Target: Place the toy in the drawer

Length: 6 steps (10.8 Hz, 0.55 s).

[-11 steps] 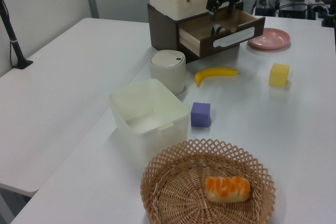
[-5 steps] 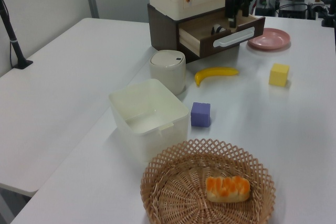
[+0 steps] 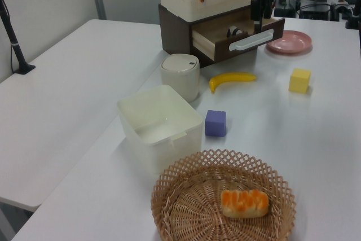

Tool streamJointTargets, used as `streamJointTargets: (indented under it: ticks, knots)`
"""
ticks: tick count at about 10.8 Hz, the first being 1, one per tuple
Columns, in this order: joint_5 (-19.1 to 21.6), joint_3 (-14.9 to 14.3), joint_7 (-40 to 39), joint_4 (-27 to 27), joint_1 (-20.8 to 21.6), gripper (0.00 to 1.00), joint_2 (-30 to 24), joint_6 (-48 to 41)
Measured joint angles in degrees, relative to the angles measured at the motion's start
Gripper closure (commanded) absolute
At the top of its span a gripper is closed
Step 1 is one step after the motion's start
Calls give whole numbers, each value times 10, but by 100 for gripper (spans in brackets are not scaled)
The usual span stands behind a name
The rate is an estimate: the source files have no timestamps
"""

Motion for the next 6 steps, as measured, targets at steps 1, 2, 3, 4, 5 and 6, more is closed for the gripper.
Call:
streamJointTargets:
  ticks: [1,2,3,4,5,6]
  knots:
    - [0,-1,-22,0,-3,0,0,0]
    - [0,-1,-34,-1,-7,0,-1,0]
    - [0,-1,-37,-1,-11,0,-1,0]
    - [0,-2,-38,-1,-17,0,-1,0]
    - [0,-2,-39,-1,-20,0,-1,0]
    - [0,-1,-39,-1,-21,0,-2,0]
